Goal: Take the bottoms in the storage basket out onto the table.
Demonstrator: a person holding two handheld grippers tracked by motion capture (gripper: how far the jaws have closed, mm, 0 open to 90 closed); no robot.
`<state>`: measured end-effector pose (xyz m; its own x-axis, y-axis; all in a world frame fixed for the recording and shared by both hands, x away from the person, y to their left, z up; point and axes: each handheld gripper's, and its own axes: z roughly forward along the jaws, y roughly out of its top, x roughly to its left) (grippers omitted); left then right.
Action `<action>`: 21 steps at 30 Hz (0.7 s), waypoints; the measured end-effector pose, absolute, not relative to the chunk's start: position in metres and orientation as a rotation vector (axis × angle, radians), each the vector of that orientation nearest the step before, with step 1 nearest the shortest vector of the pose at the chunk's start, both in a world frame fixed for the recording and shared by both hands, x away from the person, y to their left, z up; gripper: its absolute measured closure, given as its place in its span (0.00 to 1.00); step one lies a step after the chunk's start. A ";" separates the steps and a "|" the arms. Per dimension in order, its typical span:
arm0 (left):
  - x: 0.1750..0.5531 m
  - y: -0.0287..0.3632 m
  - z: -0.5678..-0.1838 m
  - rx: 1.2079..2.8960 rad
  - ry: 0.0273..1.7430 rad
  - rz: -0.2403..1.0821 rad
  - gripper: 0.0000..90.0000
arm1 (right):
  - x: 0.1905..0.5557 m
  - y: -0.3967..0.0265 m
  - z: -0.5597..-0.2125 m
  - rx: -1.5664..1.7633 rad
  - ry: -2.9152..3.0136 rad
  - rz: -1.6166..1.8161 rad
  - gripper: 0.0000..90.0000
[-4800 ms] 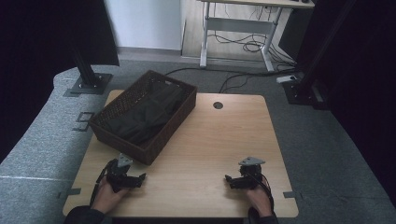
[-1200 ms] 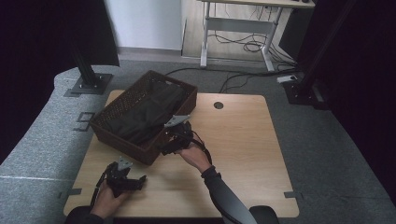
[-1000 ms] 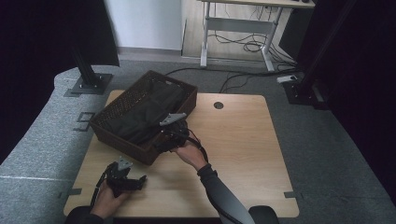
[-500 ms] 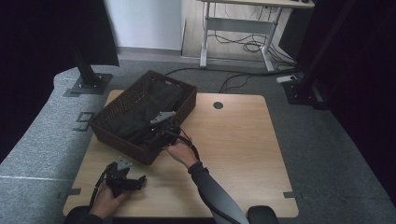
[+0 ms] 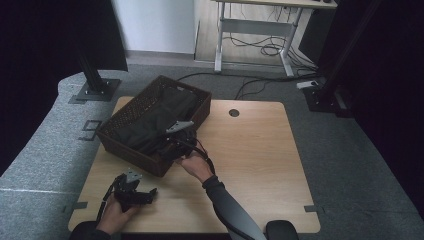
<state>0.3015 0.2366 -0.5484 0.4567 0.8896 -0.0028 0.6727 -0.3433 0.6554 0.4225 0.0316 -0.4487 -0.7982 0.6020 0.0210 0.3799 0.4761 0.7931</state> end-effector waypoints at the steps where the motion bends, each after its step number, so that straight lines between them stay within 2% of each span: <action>1: 0.302 0.237 -0.548 2.122 1.298 0.481 0.00 | 0.422 0.030 -0.449 0.844 2.463 1.224 0.00; 12: 0.301 0.237 -0.548 2.121 1.298 0.481 0.00 | 0.422 0.008 -0.449 0.877 2.437 1.200 0.00; 21: 0.302 0.236 -0.549 2.118 1.300 0.483 0.00 | 0.422 -0.014 -0.449 0.923 2.408 1.197 0.06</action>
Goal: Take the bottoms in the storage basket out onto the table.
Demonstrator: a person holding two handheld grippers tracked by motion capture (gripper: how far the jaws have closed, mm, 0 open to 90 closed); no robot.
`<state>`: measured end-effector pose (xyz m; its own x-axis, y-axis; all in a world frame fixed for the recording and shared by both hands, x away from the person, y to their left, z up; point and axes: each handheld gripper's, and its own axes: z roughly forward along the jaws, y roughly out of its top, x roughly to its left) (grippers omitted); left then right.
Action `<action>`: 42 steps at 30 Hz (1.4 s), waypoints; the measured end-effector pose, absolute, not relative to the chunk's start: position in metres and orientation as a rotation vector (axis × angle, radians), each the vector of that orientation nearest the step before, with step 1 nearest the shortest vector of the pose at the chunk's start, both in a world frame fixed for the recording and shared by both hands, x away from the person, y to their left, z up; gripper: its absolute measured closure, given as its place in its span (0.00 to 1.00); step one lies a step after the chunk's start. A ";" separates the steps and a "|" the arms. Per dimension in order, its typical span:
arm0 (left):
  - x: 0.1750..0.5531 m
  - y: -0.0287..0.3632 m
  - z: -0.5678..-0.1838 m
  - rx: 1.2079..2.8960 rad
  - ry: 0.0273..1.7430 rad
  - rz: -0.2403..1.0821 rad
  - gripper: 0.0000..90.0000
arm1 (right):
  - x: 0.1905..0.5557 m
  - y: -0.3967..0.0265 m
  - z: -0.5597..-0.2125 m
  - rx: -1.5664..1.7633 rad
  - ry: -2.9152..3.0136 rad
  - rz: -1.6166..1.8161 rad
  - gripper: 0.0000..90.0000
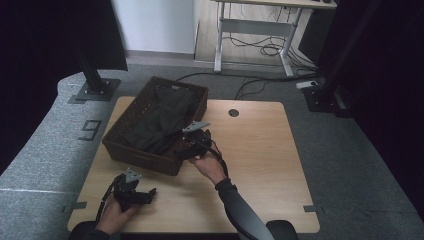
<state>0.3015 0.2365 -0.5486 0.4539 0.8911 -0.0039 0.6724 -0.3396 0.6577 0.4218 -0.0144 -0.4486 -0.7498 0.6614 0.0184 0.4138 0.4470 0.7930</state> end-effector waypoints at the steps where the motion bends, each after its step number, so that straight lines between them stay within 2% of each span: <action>1: 0.302 0.236 -0.549 2.119 1.300 0.482 0.00 | 0.422 -0.017 -0.448 0.928 2.407 1.197 0.06; 42: 0.300 0.240 -0.549 2.134 1.265 0.470 0.00 | 0.427 -0.083 -0.446 1.060 2.367 1.201 0.40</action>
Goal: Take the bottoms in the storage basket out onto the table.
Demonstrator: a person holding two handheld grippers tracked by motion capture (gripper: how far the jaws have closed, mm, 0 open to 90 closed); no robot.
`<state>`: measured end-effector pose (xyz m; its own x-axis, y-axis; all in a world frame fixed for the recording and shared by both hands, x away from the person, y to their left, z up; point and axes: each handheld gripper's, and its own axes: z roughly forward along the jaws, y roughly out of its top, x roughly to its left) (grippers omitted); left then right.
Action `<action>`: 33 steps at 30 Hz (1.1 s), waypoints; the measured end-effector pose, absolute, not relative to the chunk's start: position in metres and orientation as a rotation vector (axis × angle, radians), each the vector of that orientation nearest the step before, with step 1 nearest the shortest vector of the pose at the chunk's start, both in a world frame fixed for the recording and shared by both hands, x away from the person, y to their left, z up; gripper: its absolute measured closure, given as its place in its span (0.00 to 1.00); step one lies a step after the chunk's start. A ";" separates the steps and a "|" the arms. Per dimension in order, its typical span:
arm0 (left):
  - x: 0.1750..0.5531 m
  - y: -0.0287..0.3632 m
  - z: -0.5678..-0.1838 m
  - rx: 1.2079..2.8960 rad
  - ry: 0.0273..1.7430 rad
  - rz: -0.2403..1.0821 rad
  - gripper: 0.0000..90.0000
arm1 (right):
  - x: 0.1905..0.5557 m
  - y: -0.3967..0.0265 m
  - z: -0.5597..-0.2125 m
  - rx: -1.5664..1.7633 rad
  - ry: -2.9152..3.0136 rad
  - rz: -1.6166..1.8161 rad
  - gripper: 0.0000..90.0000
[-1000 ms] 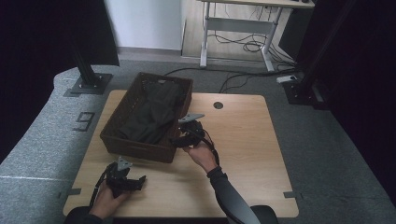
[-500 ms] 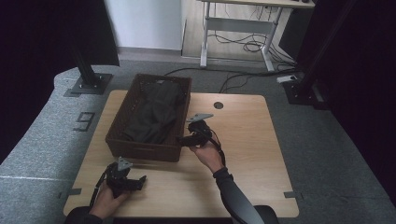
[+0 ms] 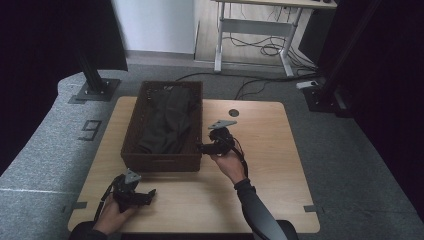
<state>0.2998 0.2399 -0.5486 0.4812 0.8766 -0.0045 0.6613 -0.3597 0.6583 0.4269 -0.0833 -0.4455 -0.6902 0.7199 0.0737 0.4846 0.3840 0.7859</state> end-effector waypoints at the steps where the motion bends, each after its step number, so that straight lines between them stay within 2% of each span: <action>1: 0.300 0.240 -0.549 2.134 1.264 0.469 0.00 | 0.427 -0.085 -0.445 1.062 2.365 1.198 0.41; 33: 0.300 0.240 -0.549 2.136 1.261 0.470 0.00 | 0.444 -0.131 -0.440 1.115 2.325 1.089 0.52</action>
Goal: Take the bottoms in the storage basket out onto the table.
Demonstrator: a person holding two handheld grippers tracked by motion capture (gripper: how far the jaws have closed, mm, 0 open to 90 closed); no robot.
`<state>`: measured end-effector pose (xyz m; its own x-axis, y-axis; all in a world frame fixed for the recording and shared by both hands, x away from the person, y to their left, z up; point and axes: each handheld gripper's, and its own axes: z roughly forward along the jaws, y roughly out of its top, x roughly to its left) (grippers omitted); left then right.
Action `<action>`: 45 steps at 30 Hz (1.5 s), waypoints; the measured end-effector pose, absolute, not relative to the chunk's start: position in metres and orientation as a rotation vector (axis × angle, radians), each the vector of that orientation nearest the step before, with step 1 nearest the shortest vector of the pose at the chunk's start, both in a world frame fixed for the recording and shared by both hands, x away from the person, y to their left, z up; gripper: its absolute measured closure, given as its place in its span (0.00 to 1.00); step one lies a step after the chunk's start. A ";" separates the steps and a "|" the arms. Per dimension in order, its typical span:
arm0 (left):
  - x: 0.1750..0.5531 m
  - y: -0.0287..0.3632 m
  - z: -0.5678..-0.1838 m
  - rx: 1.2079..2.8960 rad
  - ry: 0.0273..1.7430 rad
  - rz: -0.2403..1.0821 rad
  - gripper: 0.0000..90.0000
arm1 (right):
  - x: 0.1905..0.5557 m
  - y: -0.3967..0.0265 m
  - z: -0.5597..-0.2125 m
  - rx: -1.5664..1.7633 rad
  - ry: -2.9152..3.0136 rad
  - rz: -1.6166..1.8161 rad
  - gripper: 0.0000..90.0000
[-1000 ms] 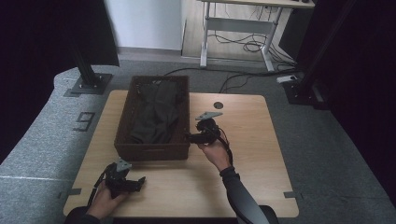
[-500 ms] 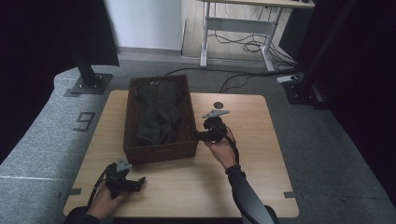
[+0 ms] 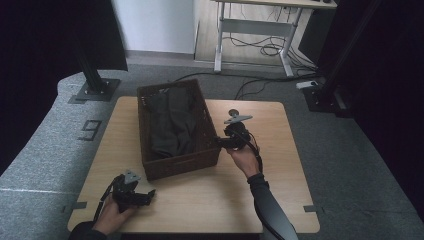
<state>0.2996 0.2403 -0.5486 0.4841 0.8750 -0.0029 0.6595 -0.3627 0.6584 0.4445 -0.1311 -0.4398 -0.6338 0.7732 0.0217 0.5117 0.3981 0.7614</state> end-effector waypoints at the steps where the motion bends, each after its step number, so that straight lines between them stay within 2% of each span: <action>1: 0.300 0.240 -0.549 2.137 1.260 0.472 0.00 | 0.445 -0.132 -0.440 1.119 2.324 1.086 0.54; 6: 0.300 0.240 -0.549 2.135 1.261 0.469 0.00 | 0.449 -0.140 -0.439 1.151 2.325 1.086 0.57; 21: 0.300 0.240 -0.549 2.136 1.261 0.469 0.00 | 0.461 -0.158 -0.436 1.197 2.325 1.049 0.78; 33: 0.300 0.240 -0.549 2.136 1.261 0.469 0.00 | 0.473 -0.171 -0.435 1.250 2.295 1.007 0.82; 36: 0.300 0.240 -0.549 2.136 1.261 0.469 0.00 | 0.472 -0.170 -0.436 1.242 2.300 0.973 0.76; 45: 0.300 0.240 -0.549 2.136 1.261 0.470 0.00 | 0.457 -0.153 -0.422 1.097 2.335 1.009 0.23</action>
